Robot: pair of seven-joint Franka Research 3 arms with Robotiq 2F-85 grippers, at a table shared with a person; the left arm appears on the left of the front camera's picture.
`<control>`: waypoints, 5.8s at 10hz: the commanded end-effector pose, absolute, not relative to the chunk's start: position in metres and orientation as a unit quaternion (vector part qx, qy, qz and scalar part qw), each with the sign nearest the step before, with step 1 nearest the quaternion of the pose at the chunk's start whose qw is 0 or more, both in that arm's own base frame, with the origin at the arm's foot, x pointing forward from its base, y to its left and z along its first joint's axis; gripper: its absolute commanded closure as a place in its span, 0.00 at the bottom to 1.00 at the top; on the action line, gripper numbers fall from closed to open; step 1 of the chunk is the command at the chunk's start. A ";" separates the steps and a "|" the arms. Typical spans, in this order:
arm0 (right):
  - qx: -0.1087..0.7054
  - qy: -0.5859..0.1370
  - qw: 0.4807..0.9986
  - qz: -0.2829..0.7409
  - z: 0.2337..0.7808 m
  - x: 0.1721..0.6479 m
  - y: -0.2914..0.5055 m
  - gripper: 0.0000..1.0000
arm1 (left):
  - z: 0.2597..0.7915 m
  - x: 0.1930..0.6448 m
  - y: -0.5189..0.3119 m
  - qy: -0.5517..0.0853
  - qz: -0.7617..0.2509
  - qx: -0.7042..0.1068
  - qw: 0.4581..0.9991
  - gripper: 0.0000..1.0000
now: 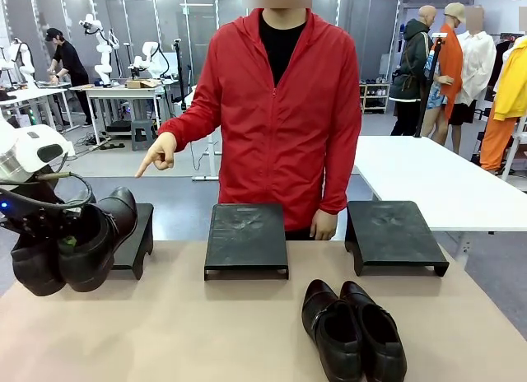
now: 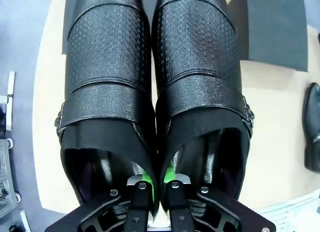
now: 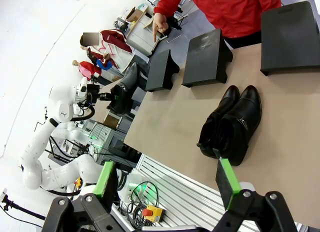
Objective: Place the shoes on the stand as instructed by the person.
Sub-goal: Pick up one pair of Shoes and place it on the Shoes Stand indicated by the person, then pick up another pair of Shoes and place it on the Shoes Stand indicated by the person.
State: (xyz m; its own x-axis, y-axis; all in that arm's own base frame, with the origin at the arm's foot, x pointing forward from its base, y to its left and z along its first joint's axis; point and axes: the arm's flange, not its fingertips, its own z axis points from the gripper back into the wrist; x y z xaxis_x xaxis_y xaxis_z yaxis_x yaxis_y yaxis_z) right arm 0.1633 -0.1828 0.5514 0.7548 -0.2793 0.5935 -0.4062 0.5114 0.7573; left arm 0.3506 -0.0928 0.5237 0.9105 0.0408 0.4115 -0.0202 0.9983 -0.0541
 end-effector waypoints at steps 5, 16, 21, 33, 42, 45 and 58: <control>0.493 -0.354 0.793 0.048 0.553 0.164 -0.184 0.00 | 0.513 0.351 -0.091 -0.198 0.017 -0.025 0.980 0.93; 0.493 -0.354 0.793 0.048 0.553 0.164 -0.184 0.00 | 0.481 0.549 -0.032 -0.274 -0.046 0.049 0.959 0.93; 0.493 -0.354 0.793 0.048 0.553 0.164 -0.184 0.00 | 0.453 0.583 -0.029 -0.264 -0.028 0.034 0.964 0.93; 0.493 -0.354 0.793 0.048 0.553 0.164 -0.184 0.00 | 0.420 0.599 -0.024 -0.247 -0.013 0.017 0.969 0.31; 0.493 -0.354 0.793 0.048 0.553 0.164 -0.184 0.00 | 0.448 0.580 -0.031 -0.238 0.002 0.005 0.971 0.00; 0.493 -0.354 0.793 0.048 0.553 0.164 -0.184 0.00 | 0.448 0.580 -0.031 -0.238 0.002 0.005 0.971 0.00; 0.493 -0.354 0.793 0.048 0.553 0.164 -0.184 0.00 | 0.556 0.452 0.039 -0.179 0.023 -0.107 0.978 0.00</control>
